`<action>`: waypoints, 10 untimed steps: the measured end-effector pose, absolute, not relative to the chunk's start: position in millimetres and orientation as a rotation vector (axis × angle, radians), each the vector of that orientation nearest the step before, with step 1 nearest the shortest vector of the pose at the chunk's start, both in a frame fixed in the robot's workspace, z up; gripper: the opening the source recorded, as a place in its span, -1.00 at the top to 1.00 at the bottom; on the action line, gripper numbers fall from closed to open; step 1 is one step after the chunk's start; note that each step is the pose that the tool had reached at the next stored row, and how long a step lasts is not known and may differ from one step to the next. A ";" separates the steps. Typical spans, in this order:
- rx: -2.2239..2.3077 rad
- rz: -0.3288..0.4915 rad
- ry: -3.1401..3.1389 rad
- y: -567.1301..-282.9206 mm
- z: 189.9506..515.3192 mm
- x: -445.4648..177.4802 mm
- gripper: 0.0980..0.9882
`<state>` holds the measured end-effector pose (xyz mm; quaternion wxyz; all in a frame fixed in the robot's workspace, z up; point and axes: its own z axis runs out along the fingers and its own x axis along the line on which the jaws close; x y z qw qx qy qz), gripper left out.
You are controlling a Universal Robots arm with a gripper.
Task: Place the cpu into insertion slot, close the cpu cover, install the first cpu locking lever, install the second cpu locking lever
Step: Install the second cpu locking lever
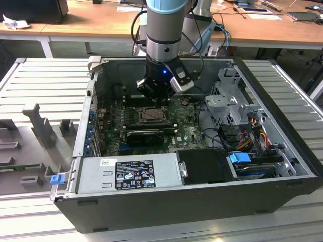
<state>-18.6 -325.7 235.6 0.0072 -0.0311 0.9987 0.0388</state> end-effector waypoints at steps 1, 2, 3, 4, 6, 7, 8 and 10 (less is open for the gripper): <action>-0.097 0.120 3.123 -325.7 237.5 -18.6 0.98; -0.097 0.117 3.124 -325.7 239.8 -18.6 0.98; -0.097 0.115 3.124 -325.7 241.3 -18.7 0.98; -0.097 0.112 3.124 -325.7 243.6 -18.7 0.98; -0.097 0.109 3.124 -325.7 247.0 -18.6 0.98; -0.097 0.108 3.124 -325.7 248.0 -18.6 0.98; -0.097 0.107 3.124 -326.0 248.6 -18.7 0.98; -0.097 0.106 3.124 -327.4 248.8 -18.7 0.98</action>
